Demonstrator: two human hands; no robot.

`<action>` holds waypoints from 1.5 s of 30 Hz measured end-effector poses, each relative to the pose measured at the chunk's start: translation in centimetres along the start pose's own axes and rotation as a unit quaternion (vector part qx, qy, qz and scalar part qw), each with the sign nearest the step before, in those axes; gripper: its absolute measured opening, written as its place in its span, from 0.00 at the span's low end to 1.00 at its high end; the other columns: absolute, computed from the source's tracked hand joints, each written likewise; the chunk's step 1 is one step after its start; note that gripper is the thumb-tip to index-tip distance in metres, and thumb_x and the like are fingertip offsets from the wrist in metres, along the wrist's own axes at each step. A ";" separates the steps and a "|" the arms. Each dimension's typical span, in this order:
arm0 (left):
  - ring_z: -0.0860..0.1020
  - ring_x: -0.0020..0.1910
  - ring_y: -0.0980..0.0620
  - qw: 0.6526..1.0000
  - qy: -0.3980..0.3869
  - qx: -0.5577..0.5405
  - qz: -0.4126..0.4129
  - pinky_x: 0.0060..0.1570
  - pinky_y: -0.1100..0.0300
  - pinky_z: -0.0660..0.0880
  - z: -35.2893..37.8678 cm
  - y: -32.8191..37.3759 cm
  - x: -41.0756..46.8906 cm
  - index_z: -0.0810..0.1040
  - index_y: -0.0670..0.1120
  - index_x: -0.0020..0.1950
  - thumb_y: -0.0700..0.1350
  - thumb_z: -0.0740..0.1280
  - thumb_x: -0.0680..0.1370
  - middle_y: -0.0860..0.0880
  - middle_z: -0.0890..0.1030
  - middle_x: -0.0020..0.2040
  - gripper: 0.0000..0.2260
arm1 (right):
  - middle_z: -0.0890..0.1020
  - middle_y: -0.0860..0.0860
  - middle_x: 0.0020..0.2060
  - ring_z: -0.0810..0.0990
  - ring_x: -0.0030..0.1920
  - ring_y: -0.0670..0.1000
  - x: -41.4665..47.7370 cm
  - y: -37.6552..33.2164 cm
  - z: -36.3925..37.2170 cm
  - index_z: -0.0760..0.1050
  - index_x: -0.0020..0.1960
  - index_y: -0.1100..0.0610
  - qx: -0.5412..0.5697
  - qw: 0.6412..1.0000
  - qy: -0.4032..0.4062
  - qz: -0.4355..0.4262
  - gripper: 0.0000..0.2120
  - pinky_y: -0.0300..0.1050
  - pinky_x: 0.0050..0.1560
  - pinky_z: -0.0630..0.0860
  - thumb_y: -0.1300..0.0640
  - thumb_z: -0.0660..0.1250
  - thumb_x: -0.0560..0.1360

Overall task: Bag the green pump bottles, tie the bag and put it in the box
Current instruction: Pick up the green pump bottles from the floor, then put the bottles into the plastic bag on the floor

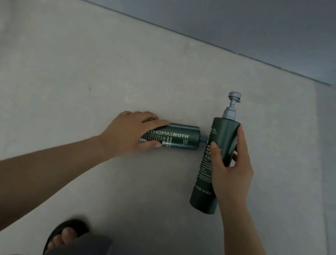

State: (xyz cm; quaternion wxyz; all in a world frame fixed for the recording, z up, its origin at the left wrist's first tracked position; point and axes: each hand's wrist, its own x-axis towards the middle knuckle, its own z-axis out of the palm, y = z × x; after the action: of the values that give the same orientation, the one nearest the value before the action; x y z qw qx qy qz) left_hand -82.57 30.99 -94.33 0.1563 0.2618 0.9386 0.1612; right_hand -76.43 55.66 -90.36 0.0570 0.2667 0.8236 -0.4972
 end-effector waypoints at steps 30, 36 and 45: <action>0.75 0.49 0.46 0.972 0.080 -0.078 -0.208 0.40 0.52 0.76 -37.7 16.9 -14.1 0.43 0.55 0.76 0.64 0.45 0.75 0.44 0.70 0.63 0.31 | 0.69 0.48 0.55 0.72 0.53 0.49 -15.5 -34.6 -14.6 0.46 0.74 0.37 -0.048 0.982 -0.150 -0.108 0.31 0.46 0.53 0.70 0.47 0.59 0.78; 0.76 0.48 0.46 0.956 0.143 -0.096 -0.238 0.40 0.54 0.76 -55.2 27.6 -18.5 0.42 0.59 0.74 0.63 0.47 0.75 0.44 0.71 0.61 0.29 | 0.69 0.50 0.59 0.70 0.55 0.48 -22.4 -50.8 -26.6 0.45 0.75 0.41 -0.064 0.969 -0.163 -0.172 0.30 0.45 0.56 0.69 0.47 0.57 0.79; 0.75 0.53 0.44 0.931 0.210 -0.059 -0.292 0.42 0.52 0.77 -67.6 36.8 -25.1 0.48 0.61 0.74 0.58 0.56 0.77 0.44 0.71 0.63 0.27 | 0.68 0.51 0.60 0.70 0.58 0.50 -29.8 -61.1 -36.6 0.45 0.75 0.40 -0.086 0.959 -0.175 -0.208 0.30 0.48 0.60 0.68 0.46 0.57 0.79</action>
State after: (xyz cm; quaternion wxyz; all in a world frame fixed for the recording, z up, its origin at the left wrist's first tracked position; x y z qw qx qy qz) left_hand -71.47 32.32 -14.15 0.0109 -0.0732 0.9738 0.2148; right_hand -75.10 53.11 -13.18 0.1181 -0.0075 0.8779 -0.4640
